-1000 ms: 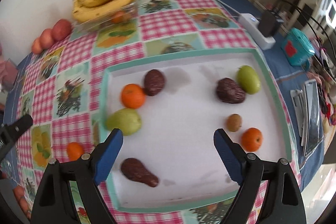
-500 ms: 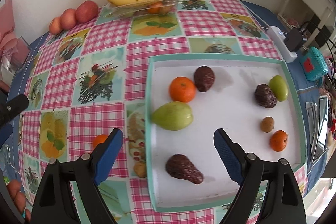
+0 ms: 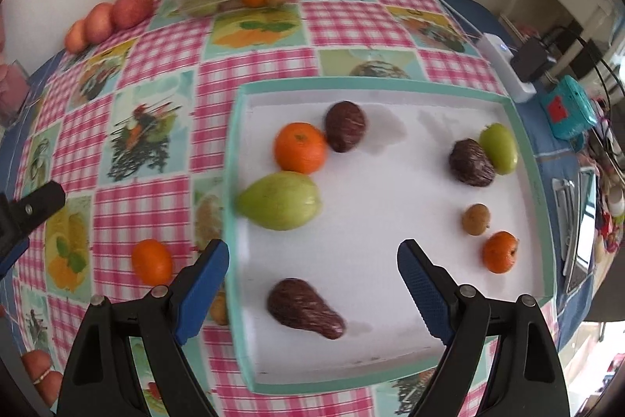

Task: Organize fruits
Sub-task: 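Withdraw both grippers from the tray toward the loose fruit on the tablecloth, then grasp a tangerine from the tablecloth with the left gripper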

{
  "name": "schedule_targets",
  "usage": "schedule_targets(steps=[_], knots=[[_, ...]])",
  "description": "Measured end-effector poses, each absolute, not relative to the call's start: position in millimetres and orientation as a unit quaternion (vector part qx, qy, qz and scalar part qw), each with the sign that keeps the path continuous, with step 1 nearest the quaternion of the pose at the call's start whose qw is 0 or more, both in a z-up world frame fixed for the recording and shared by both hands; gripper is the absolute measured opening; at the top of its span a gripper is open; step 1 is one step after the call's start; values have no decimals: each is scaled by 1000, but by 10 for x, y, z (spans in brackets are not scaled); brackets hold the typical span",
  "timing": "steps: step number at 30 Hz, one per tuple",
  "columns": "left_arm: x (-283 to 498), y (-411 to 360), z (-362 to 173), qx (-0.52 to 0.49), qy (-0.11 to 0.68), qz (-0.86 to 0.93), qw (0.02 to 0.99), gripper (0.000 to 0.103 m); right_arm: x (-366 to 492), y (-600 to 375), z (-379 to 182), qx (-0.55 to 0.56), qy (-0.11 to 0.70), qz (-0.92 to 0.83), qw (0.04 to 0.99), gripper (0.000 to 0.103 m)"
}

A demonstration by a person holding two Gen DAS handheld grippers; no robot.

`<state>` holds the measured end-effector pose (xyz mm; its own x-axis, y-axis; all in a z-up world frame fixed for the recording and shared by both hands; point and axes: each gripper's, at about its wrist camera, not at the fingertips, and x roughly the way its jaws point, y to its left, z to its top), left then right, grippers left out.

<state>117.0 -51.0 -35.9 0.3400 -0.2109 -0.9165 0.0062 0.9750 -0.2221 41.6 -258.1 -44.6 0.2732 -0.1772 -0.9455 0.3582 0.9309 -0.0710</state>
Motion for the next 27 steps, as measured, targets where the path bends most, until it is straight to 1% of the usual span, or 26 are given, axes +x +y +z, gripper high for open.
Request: schedule_targets(steps=[6,11,12,13,15,18,19,20,25,26,27], knots=[[1163,-632,-490,-72,599,-60,795,103,378,-2714,-435,90,576,-180,792,89],[1142,-666,-536,-84,608,-61,787,101,370,-2733,-446,86,579,-184,790,89],[1135,-686,-530,-82,607,-65,788,99,371,-2735,-450,87,580,-184,789,89],[1135,-704,-528,-80,607,-67,788,93,371,-2738,-452,87,580,-183,789,89],[1121,-749,-531,-77,609,-74,786,85,373,-2738,-455,86,581,-184,789,89],[1110,-824,-569,-79,619,-91,776,81,368,-2754,-454,90,580,-183,789,89],[1104,-847,-581,-78,622,-96,773,76,367,-2755,-454,90,580,-182,789,89],[1098,-875,-592,-76,624,-100,771,73,369,-2755,-455,90,580,-183,788,89],[1086,-987,-665,-65,635,-116,761,72,374,-2750,-463,91,581,-181,788,89],[1082,-1004,-680,-62,636,-117,760,69,373,-2750,-465,92,582,-180,788,89],[1077,-1026,-700,-58,639,-118,758,64,373,-2753,-468,95,582,-179,788,89]])
